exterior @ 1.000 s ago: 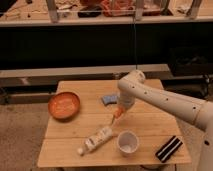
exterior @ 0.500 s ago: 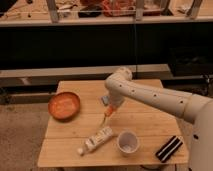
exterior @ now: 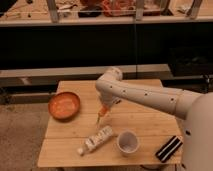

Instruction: Place the pepper in the ceramic bowl

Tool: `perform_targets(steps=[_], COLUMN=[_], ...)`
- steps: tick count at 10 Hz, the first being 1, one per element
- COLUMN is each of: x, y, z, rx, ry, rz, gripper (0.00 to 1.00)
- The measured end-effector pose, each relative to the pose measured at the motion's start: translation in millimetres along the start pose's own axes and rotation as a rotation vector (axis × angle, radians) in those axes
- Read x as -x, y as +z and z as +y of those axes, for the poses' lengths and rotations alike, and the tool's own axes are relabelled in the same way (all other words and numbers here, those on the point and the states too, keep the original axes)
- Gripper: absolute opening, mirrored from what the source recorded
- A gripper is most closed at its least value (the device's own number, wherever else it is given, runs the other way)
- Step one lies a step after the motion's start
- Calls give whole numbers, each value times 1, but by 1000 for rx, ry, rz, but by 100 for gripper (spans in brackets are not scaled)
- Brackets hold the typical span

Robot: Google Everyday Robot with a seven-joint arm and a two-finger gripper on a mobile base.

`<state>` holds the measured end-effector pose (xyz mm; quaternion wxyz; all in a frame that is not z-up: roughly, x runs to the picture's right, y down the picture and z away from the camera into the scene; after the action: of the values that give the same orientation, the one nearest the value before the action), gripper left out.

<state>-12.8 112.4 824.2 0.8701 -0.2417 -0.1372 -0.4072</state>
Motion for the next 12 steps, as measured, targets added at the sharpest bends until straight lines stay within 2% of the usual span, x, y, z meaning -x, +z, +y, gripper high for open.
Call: perform_targets(steps=[2,4,6,9,12], x=[9,7,14,34,41], y=[2,3,5,7,10], z=[-9,-9,-24,-61,-84], rx=[1,2,-5,-12,-16], ry=[-27,-31,-47,-80,-106], rz=[3,4,2,1,3], gripper=[3,3,3,3,3])
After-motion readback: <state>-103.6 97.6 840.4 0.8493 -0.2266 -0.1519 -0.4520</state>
